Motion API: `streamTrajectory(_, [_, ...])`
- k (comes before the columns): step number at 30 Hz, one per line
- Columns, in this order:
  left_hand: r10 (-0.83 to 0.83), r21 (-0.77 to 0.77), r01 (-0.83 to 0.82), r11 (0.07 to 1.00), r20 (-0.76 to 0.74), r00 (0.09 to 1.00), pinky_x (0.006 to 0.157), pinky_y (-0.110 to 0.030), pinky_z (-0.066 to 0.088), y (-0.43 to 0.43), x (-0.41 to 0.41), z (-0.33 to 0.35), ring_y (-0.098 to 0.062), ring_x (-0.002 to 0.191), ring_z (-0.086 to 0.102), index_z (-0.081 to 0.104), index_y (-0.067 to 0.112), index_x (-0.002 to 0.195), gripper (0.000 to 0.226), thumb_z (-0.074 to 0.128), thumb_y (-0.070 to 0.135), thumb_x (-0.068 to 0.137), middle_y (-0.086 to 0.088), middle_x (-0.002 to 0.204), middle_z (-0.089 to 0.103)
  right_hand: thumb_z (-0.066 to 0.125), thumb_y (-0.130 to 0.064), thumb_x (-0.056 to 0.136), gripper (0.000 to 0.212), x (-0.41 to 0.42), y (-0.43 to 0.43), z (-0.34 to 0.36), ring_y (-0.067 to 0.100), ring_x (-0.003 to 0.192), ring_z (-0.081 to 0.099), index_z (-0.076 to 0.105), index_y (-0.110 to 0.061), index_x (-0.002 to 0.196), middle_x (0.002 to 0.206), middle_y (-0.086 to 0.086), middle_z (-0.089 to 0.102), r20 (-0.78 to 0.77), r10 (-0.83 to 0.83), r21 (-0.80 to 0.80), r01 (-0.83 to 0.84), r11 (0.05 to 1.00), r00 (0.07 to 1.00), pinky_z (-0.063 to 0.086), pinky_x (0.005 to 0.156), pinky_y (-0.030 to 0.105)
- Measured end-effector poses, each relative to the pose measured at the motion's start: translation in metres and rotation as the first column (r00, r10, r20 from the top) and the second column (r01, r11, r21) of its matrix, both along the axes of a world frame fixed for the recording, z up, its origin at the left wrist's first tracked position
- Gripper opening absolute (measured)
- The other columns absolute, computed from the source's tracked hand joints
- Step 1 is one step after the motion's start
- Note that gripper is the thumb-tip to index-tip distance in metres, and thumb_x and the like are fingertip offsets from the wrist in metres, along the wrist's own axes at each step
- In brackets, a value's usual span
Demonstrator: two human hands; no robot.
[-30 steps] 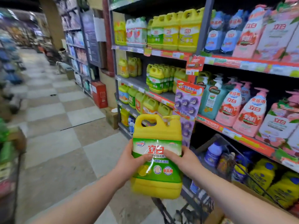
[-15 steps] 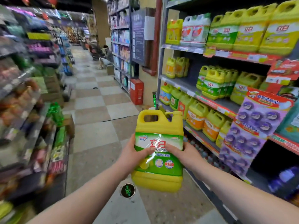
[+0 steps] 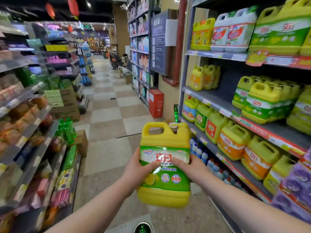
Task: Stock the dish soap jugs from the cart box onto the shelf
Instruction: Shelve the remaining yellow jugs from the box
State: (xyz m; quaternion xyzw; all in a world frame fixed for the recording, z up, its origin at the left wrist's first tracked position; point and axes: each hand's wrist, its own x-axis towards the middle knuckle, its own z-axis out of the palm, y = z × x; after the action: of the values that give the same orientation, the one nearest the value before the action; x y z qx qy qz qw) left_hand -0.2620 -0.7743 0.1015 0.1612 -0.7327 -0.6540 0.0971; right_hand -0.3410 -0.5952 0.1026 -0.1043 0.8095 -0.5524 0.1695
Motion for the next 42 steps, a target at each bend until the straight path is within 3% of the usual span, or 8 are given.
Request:
streamTrajectory(7, [-0.016,-0.003,0.016,1.0,-0.013,1.0,0.087,-0.048,0.055,-0.018,-0.133,0.01,-0.022,0.095,0.069,0.054,0.03,0.119,0.06,0.084,0.031,0.067,0.002,0.107,0.071,0.078,-0.052,0.066,0.035,-0.132,-0.016,0.016,-0.007,0.068,0.067,0.061,-0.035,0.09,0.086,-0.019,0.067,-0.036,0.015,-0.091,-0.018,0.996,0.999,0.05,0.055,0.01])
streamTrajectory(13, [-0.047,-0.04,0.047,0.998,-0.005,0.999,0.086,-0.044,0.056,-0.029,-0.218,0.005,-0.018,0.094,0.069,0.053,0.03,0.119,0.057,0.082,0.027,0.069,0.004,0.106,0.07,0.08,-0.046,0.066,0.053,-0.206,-0.024,0.009,0.016,0.09,0.07,0.064,-0.022,0.111,0.104,-0.003,0.072,0.018,-0.035,-0.103,0.037,0.994,0.999,0.056,0.086,0.04])
streamTrajectory(17, [-0.1,-0.041,0.099,0.994,-0.024,0.995,0.065,-0.02,0.056,-0.036,-0.276,0.0,-0.002,0.08,0.069,0.054,0.037,0.111,0.051,0.081,0.026,0.07,0.013,0.098,0.07,0.078,-0.043,0.07,0.028,-0.251,-0.027,0.008,-0.001,0.076,0.067,0.063,-0.03,0.091,0.091,-0.014,0.07,-0.003,-0.114,-0.088,0.113,0.99,0.993,0.054,0.063,0.015])
streamTrajectory(21, [-0.214,-0.001,0.214,0.977,-0.017,0.977,0.083,-0.041,0.057,-0.048,-0.342,-0.002,-0.015,0.093,0.069,0.052,0.03,0.12,0.057,0.08,0.023,0.071,0.005,0.106,0.07,0.076,-0.036,0.074,0.038,-0.299,-0.037,0.01,0.005,0.08,0.066,0.062,-0.023,0.107,0.101,-0.003,0.069,-0.024,-0.212,-0.074,0.21,0.975,0.977,0.049,0.059,0.013])
streamTrajectory(26, [-0.331,-0.019,0.33,0.944,-0.037,0.943,0.088,-0.045,0.055,-0.073,-0.434,0.006,-0.019,0.098,0.068,0.05,0.031,0.123,0.06,0.08,0.023,0.072,0.004,0.11,0.069,0.075,-0.037,0.076,0.026,-0.366,-0.058,0.018,-0.001,0.076,0.062,0.056,-0.032,0.093,0.093,-0.008,0.065,-0.05,-0.31,-0.072,0.306,0.949,0.949,0.047,0.053,0.007])
streamTrajectory(30, [-0.426,-0.074,0.422,0.904,-0.053,0.903,0.088,-0.045,0.055,-0.089,-0.501,0.011,-0.017,0.097,0.068,0.051,0.032,0.122,0.059,0.08,0.026,0.071,0.007,0.109,0.069,0.076,-0.037,0.075,0.03,-0.408,-0.075,0.022,0.01,0.085,0.067,0.058,-0.028,0.097,0.1,-0.003,0.068,-0.061,-0.428,-0.081,0.422,0.903,0.902,0.055,0.069,0.021])
streamTrajectory(39, [-0.61,-0.027,0.609,0.792,-0.048,0.791,0.083,-0.033,0.057,-0.048,-0.608,-0.002,-0.01,0.096,0.066,0.047,0.034,0.123,0.061,0.08,0.027,0.072,0.012,0.111,0.067,0.076,-0.038,0.075,0.046,-0.474,-0.043,0.024,0.016,0.088,0.067,0.057,-0.017,0.111,0.114,0.006,0.067,0.002,-0.622,-0.008,0.622,0.783,0.783,0.056,0.073,0.025])
streamTrajectory(42, [-0.642,-0.036,0.641,0.767,-0.071,0.764,0.072,-0.018,0.055,-0.026,-0.641,-0.004,-0.002,0.093,0.064,0.045,0.034,0.122,0.061,0.079,0.025,0.072,0.017,0.107,0.064,0.075,-0.039,0.075,0.049,-0.502,-0.023,0.02,0.02,0.094,0.067,0.058,-0.016,0.115,0.114,0.006,0.067,-0.004,-0.652,0.026,0.652,0.758,0.758,0.055,0.084,0.035])
